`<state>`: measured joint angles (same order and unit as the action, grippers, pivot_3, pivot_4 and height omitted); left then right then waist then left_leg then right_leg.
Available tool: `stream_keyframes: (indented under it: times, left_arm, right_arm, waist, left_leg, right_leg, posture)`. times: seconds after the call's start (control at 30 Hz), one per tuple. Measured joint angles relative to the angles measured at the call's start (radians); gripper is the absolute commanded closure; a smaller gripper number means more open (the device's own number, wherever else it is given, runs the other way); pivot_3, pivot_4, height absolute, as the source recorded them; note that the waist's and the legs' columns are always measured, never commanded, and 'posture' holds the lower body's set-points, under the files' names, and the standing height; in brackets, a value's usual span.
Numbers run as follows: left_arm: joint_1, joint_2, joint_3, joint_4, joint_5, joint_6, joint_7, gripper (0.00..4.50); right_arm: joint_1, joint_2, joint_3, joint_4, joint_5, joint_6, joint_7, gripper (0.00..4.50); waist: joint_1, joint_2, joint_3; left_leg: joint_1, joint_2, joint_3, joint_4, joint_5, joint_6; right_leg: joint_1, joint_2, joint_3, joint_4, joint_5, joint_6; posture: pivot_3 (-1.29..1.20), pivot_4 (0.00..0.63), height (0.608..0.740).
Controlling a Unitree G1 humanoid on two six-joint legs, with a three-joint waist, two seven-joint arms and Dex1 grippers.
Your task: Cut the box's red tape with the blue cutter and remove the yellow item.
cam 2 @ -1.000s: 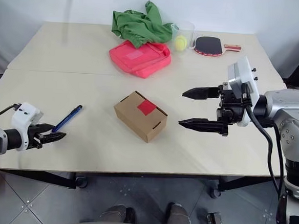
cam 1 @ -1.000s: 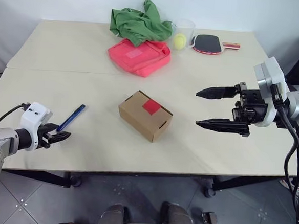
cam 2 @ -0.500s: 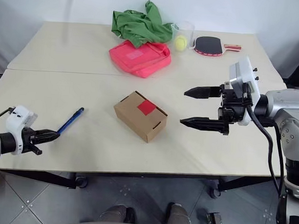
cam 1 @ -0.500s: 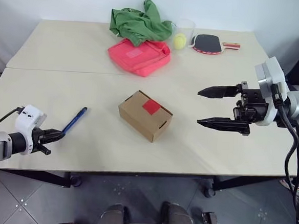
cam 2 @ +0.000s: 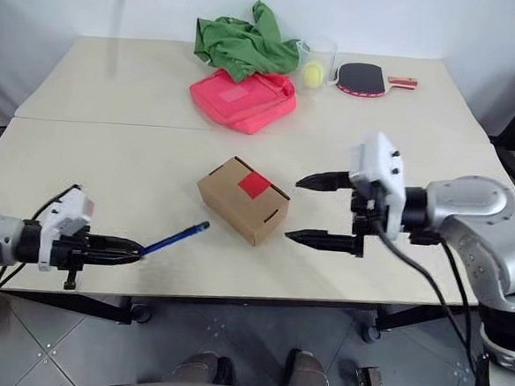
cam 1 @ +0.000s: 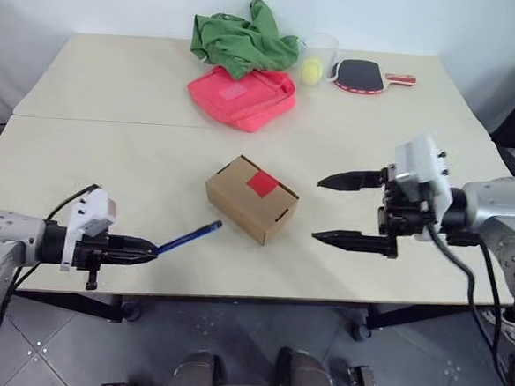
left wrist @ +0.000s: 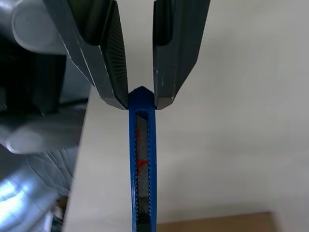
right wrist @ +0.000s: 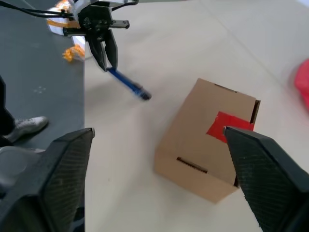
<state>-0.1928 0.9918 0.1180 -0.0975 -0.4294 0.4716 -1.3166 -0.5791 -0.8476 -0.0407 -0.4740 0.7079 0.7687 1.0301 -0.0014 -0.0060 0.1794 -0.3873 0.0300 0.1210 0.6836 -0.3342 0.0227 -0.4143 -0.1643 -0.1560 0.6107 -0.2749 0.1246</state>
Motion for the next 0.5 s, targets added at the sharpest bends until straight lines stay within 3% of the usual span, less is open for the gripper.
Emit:
stream_keyframes:
  times: [0.33,0.5]
  left_arm:
    - [-0.192,0.000,-0.205,0.125,0.174,-0.201,-0.075,4.11]
    - [-0.241,-0.014,-0.236,0.188,0.250,-0.310,-0.053,4.11]
  right_arm:
    - [0.020,0.031,0.184,-0.128,-0.090,0.070,-0.168,4.45]
    - [-0.001,0.098,0.313,-0.130,-0.162,0.107,-0.235,4.50]
  waist:
    - [0.000,0.000,0.000]
    - [-0.003,0.000,0.000]
  left_leg:
    - [-0.001,-0.001,0.003,0.000,0.000,0.000]
    - [-0.001,0.000,0.003,0.000,0.000,0.000]
  right_leg:
    - [0.000,0.001,-0.001,0.000,0.000,0.000]
    - [-0.001,0.001,-0.001,0.001,0.000,0.000]
  posture:
    - [0.00,0.150,0.740]
    - [0.00,0.150,0.740]
